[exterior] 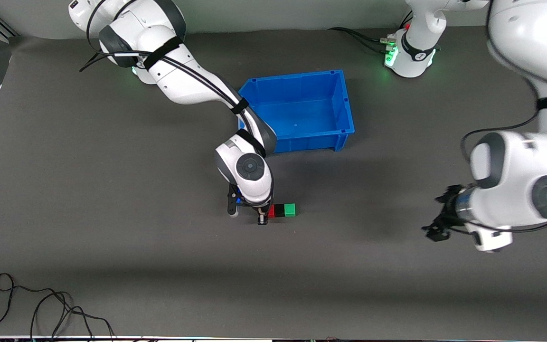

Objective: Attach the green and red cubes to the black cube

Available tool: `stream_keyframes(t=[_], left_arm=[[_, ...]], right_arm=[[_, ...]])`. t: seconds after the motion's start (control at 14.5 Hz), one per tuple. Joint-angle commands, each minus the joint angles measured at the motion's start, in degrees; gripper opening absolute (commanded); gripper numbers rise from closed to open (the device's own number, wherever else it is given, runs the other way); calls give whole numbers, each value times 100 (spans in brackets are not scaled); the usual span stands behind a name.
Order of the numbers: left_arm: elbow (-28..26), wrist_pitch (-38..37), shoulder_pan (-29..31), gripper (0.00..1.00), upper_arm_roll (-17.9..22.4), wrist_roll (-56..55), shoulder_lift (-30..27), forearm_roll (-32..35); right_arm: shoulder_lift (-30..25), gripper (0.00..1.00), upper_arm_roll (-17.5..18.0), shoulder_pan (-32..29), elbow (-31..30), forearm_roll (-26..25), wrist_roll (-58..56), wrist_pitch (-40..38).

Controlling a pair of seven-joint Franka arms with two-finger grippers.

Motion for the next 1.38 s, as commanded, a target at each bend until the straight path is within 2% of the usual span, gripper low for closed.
stream_keyframes(t=[0.0,0.07,0.21,0.41,0.55,0.83,1.03,1.31], left_arm=[[-76,-599,245,100,-34,1175,-544,81],[-32,-871,324,100,-26,1701,-676,107],[64,-1381,490,100,-26,2783,-974,107],[74,-1585,527,100,-26,3997,-1475,186],[30,-1725,465,100,-43,4395,-1731,370],[-180,-1735,368,100,-87,4747,-2267,450],[-164,-1743,377,100,-87,5229,-2347,546],[-190,-1840,377,100,-87,5407,-2478,617]], right_arm=[[115,83,-33,13,192,-131,195,-142],[89,100,-33,4,227,-131,178,-142],[44,100,-41,-22,349,-105,151,-238],[-8,100,2,-224,762,-69,73,-720],[-253,100,20,-347,912,9,-339,-1238],[-1236,100,38,-847,913,712,-1647,-2310],[-2009,100,38,-1199,852,765,-2737,-3198],[-2951,100,-41,-1664,667,757,-4863,-4411]])
